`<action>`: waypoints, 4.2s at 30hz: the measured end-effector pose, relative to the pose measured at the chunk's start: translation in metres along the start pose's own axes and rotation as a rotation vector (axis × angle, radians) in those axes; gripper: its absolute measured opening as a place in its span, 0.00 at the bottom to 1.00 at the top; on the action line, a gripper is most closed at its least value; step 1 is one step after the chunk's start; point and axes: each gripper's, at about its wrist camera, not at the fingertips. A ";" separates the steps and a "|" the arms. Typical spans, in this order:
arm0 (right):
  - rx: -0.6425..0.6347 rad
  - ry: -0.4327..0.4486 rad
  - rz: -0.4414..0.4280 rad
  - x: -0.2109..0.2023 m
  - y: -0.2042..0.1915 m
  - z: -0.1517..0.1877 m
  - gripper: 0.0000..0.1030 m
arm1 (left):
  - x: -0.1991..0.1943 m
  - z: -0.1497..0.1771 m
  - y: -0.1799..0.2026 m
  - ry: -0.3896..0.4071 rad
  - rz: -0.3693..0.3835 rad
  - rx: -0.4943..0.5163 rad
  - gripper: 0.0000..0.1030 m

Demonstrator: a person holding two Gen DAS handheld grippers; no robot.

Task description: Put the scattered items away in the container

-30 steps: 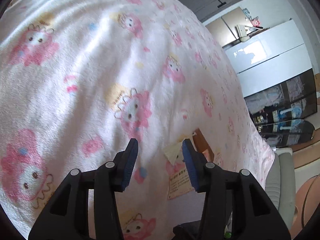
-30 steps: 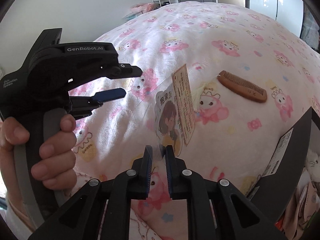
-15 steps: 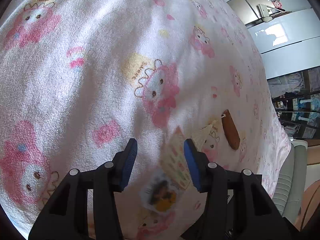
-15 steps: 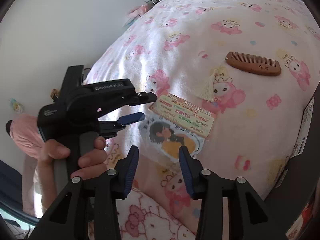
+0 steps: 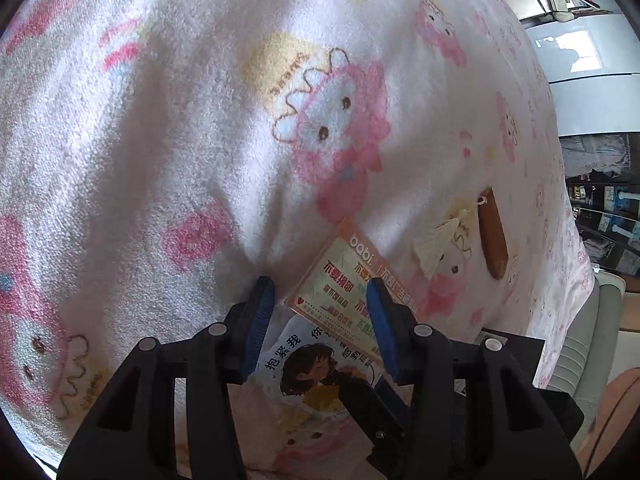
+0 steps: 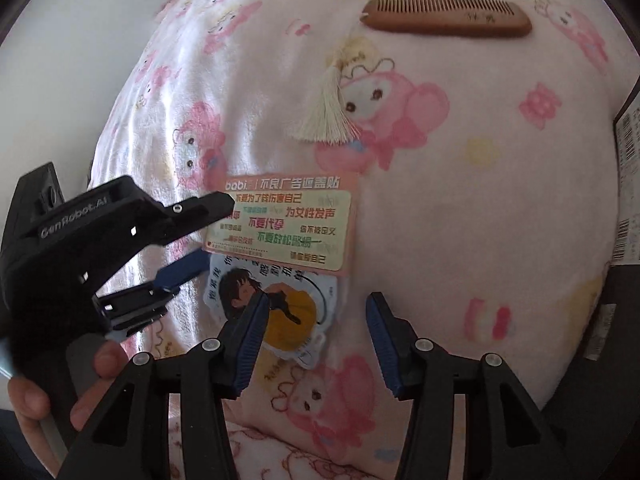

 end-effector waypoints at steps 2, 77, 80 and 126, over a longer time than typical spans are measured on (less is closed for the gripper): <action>0.017 0.021 -0.048 0.000 0.002 -0.002 0.43 | -0.003 0.005 0.009 0.014 0.001 0.053 0.45; 0.216 0.583 0.279 -0.270 0.174 0.140 0.32 | 0.002 0.262 0.221 -0.076 0.031 0.791 0.37; 0.230 0.596 0.281 -0.272 0.177 0.140 0.32 | 0.003 0.273 0.215 -0.101 0.058 0.789 0.36; 0.260 0.599 0.277 -0.290 0.197 0.152 0.32 | 0.039 0.297 0.275 -0.097 -0.168 1.148 0.38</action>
Point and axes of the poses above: each gripper's, at about its wrist camera, not at the fingertips, and x roughly the way its jaws point, y to its right, z to its underside, and after that the axes turned 5 degrees about -z, right-handed
